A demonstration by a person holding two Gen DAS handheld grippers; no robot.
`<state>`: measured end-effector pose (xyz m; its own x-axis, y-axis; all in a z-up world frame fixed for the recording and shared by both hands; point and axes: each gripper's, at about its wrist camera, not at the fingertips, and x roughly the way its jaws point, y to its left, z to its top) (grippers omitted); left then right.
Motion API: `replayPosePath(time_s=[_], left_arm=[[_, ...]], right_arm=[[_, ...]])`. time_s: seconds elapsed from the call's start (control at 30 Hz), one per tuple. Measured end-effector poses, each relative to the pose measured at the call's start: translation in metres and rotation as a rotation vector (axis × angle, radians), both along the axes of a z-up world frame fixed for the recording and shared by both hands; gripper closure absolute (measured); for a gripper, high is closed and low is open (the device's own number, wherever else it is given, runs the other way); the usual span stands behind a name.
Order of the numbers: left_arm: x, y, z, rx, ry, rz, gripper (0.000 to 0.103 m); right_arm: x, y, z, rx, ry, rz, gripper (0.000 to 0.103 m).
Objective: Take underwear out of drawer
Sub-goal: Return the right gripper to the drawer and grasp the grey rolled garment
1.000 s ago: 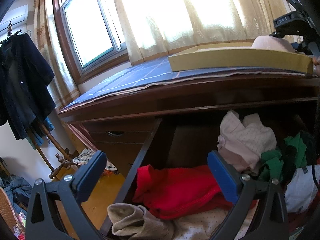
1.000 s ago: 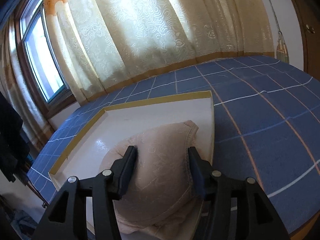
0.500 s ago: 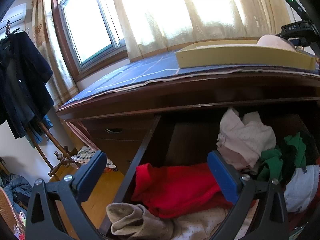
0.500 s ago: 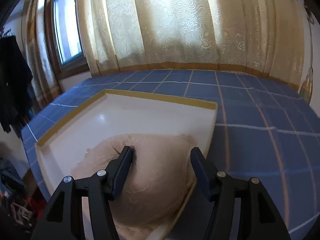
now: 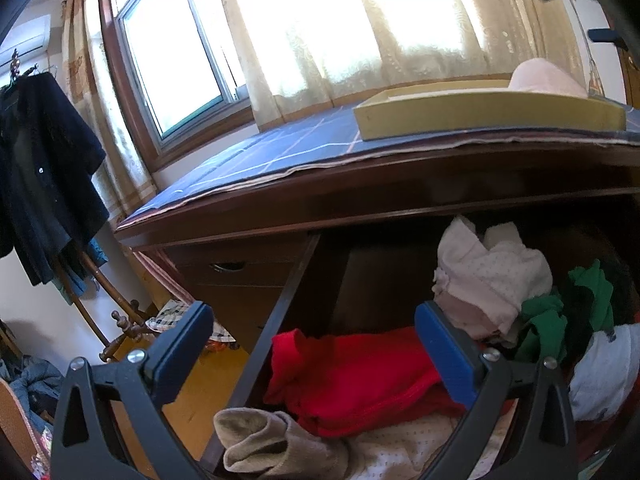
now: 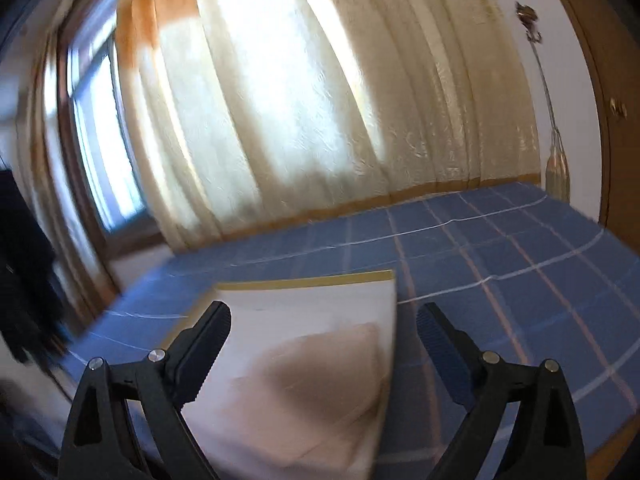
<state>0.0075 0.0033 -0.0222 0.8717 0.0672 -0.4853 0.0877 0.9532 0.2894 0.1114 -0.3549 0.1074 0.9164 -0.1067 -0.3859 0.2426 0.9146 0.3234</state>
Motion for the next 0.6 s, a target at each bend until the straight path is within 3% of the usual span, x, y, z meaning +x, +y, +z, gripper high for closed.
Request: replayPosePath(time_s=[0.17, 0.33, 0.47, 0.6], left_arm=[[-0.002, 0.001, 0.001, -0.006, -0.006, 0.000, 0.000], [-0.002, 0.001, 0.003, -0.002, -0.010, 0.004, 0.000], [-0.003, 0.000, 0.003, 0.005, -0.016, 0.007, 0.000], [-0.003, 0.000, 0.003, 0.002, -0.017, 0.006, 0.000]], right_arm=[[-0.046, 0.050, -0.003, 0.026, 0.019, 0.126, 0.008], [-0.085, 0.091, -0.043, 0.015, 0.142, 0.224, 0.008], [-0.115, 0.118, -0.082, -0.039, 0.227, 0.235, 0.008], [-0.124, 0.136, -0.119, -0.022, 0.342, 0.281, 0.008]])
